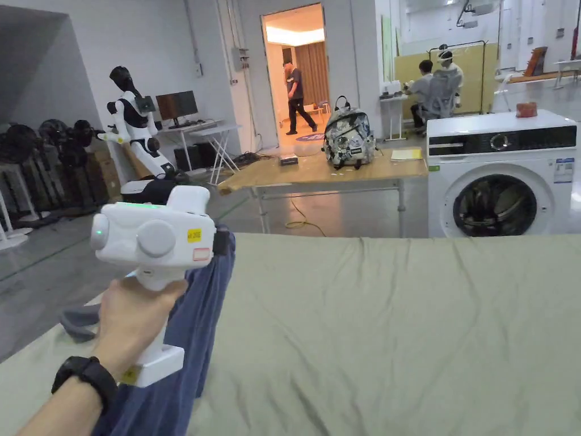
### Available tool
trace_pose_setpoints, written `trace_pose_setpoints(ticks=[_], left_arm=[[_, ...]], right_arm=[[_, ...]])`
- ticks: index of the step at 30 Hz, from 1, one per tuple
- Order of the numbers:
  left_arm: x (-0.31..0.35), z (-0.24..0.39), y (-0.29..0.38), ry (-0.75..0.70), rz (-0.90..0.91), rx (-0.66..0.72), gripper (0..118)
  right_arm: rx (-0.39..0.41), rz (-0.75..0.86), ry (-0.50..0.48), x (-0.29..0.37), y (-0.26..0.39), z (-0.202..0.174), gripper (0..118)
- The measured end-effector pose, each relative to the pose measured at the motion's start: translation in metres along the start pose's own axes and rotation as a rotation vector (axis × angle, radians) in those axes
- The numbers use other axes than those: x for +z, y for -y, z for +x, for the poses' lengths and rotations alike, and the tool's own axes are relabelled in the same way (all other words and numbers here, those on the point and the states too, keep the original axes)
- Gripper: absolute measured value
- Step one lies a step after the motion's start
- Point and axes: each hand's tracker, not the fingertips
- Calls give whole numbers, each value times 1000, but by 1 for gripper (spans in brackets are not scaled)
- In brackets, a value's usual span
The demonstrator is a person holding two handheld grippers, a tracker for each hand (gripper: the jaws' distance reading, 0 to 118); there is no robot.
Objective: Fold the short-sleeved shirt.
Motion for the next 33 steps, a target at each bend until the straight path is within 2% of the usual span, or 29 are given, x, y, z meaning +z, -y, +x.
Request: trace_pose_setpoints(ticks=[2,4,5,7,9,11,12,15,18,19,21,22,24,26,28,31,33], left_arm=[[-30,53,34,119,-59,-37,0],[-53,119,82,294,-87,19,0],[-61,149,103,365,-98,58,0],[-79,221,150,485,-194,104,0],[-87,286,181,571,-254,74,0],[-80,348,198,692,-265,-24,0],[-73,374,205,740,-261,-52,0],[-48,429,217,949,-334,-21,0],[-21,452,226,1056,-354,-34,0],[-6,448,226,1058,-288,-73,6],[15,432,221,1050,-206,-103,51],[24,417,216,1056,-181,-82,60],[49,373,200,1021,-112,-28,60],[77,325,186,872,18,-30,60],[118,269,174,677,180,-69,60],[171,203,172,473,350,-28,57],[204,169,176,367,412,8,29]], right_arm=[[76,5,31,12,-3,-1,0],[128,18,55,24,-3,1,0],[102,17,41,28,-2,6,0],[-22,33,7,34,-3,14,0],[-98,48,15,41,-1,24,0],[-71,55,30,52,0,29,0],[-47,53,68,57,1,31,0],[-58,38,109,64,1,36,0],[-67,42,123,70,0,39,0],[-66,44,124,71,-1,39,0],[-58,43,125,72,-3,36,0],[-52,43,126,73,-5,36,0],[-44,44,118,72,-7,32,0],[-25,37,101,69,-9,28,0],[49,11,100,64,-11,20,0],[130,-11,132,58,-11,7,0],[139,-14,118,57,-11,0,0]])
